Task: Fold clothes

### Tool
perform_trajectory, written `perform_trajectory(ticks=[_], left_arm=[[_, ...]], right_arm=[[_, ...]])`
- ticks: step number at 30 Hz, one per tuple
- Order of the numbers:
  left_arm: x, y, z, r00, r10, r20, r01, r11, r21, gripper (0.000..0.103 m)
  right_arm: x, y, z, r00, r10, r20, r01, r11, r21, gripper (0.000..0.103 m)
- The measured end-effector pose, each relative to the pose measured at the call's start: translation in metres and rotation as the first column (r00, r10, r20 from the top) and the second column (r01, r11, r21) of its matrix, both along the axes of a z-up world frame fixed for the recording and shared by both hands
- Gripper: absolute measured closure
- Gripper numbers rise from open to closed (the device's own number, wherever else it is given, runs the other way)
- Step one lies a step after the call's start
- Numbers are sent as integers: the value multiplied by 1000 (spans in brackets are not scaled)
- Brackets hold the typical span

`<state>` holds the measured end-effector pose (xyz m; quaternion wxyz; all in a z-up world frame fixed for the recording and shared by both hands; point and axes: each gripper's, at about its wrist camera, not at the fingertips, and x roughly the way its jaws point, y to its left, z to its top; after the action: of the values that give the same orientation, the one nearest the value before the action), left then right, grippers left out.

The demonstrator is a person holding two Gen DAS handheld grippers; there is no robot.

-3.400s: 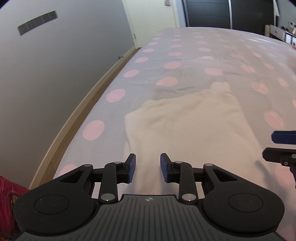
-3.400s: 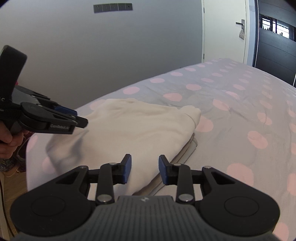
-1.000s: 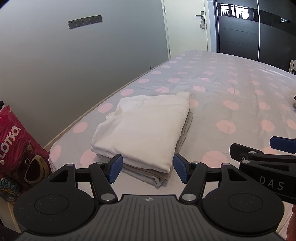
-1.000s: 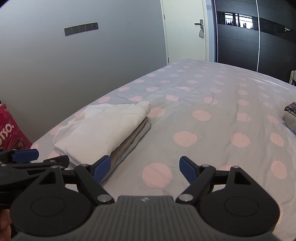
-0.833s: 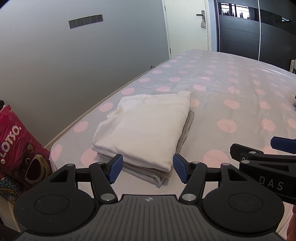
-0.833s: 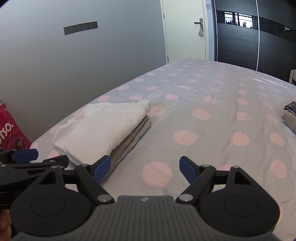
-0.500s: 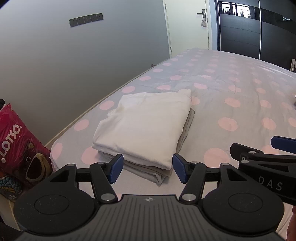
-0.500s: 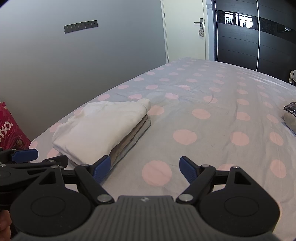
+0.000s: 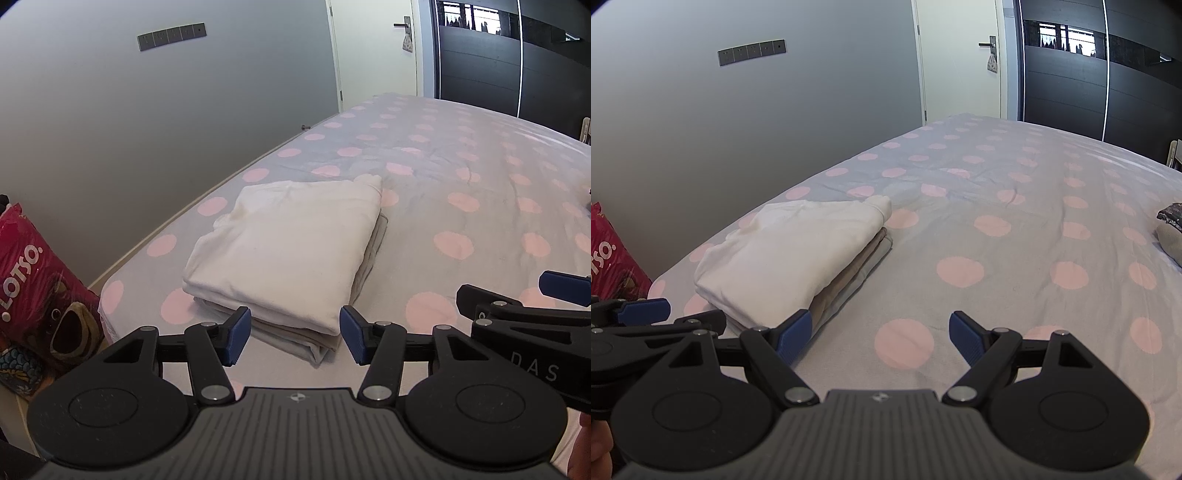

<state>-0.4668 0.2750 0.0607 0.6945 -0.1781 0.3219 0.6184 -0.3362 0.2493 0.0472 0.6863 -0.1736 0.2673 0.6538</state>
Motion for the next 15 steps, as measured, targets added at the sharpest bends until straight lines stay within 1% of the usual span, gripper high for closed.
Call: perform_trajectory(ticks=[15], left_arm=[[-1, 0, -1, 1000, -2, 4, 2, 1000, 3, 52]], right_arm=[[1, 0, 0, 1000, -1, -1, 1, 1000, 1, 20]])
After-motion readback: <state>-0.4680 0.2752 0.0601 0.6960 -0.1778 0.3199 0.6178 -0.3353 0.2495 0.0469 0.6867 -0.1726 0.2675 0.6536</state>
